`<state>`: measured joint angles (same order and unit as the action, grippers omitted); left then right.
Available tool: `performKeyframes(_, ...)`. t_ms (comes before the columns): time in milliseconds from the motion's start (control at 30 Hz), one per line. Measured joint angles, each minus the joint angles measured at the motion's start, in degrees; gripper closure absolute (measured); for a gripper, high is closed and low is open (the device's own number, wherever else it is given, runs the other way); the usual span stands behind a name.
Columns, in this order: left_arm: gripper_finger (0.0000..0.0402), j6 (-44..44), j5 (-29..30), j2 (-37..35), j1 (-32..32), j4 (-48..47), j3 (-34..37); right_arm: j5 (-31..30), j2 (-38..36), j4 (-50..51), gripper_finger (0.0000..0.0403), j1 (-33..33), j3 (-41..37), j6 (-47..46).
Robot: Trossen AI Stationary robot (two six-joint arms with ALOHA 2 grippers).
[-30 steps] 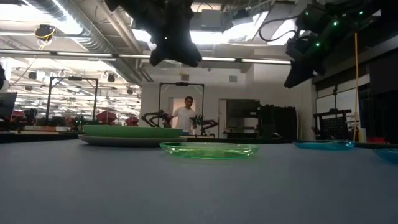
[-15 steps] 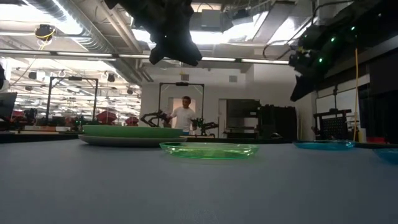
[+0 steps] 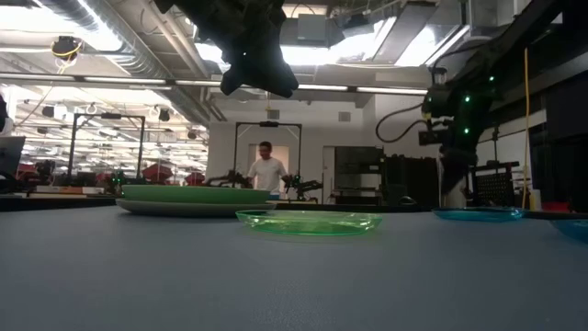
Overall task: Stack plastic plates
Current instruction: Stack the top blue plate on top of the light green plate
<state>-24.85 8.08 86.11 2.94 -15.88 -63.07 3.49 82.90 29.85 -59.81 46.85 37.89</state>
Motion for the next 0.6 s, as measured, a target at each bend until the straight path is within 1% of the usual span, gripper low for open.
performKeyframes(200,0.0318,-0.02,0.00,0.00,0.00,0.00,0.00,-1.05,2.43,-0.42,0.0310,0.02,0.02,7.43)
performKeyframes(600,0.0318,0.03,0.02,0.00,-0.04,-0.01,0.00,-1.00,5.11,-0.40,0.0310,0.04,0.02,8.03)
